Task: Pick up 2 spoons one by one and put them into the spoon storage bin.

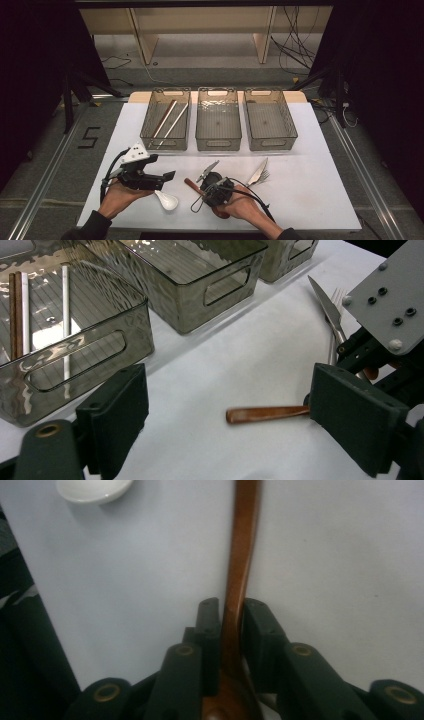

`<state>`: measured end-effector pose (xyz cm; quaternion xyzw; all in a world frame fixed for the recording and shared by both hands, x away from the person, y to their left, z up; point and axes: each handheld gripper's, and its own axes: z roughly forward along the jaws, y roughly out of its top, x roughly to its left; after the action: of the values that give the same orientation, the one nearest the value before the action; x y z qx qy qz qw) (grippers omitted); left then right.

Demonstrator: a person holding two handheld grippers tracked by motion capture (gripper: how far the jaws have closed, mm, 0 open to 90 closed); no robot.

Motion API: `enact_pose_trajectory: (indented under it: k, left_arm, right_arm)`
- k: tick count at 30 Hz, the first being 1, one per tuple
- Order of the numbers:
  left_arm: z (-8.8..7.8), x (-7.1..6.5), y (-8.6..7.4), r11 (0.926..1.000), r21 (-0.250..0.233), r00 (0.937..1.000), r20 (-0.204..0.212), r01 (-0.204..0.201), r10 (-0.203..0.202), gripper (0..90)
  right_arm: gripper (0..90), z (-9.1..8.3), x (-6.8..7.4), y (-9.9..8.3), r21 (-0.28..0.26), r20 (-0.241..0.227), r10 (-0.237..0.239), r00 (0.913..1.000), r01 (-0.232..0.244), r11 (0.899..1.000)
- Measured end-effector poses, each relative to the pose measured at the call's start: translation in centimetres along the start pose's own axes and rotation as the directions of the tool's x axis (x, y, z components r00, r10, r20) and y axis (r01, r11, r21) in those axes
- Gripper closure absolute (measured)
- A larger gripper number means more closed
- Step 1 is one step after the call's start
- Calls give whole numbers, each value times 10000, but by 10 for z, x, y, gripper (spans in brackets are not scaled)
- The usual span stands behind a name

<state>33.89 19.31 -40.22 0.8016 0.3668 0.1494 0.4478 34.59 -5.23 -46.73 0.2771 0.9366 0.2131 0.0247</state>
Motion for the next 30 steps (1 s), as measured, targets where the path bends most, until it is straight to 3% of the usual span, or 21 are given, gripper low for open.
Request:
enact_pose_trajectory:
  k: [6,11,16,30]
  left_arm:
    - [0,-1,0,10000,2,10000,18,-42,42,158]
    - [-1,0,0,10000,-10,10000,17,-43,43,158]
    - [-2,0,1,10000,-22,10000,26,-52,52,158]
    - [-3,1,1,9998,-150,9999,65,142,-141,158]
  right_arm:
    - [811,0,5,1,-42,-24,-41,10000,41,10000]
    - [820,-2,7,2,-114,-324,-118,9994,115,9999]
    - [846,-10,1,2,-431,-442,-143,9989,124,9990]
    - [854,-37,-19,3,-1327,-927,324,9952,-446,9902]
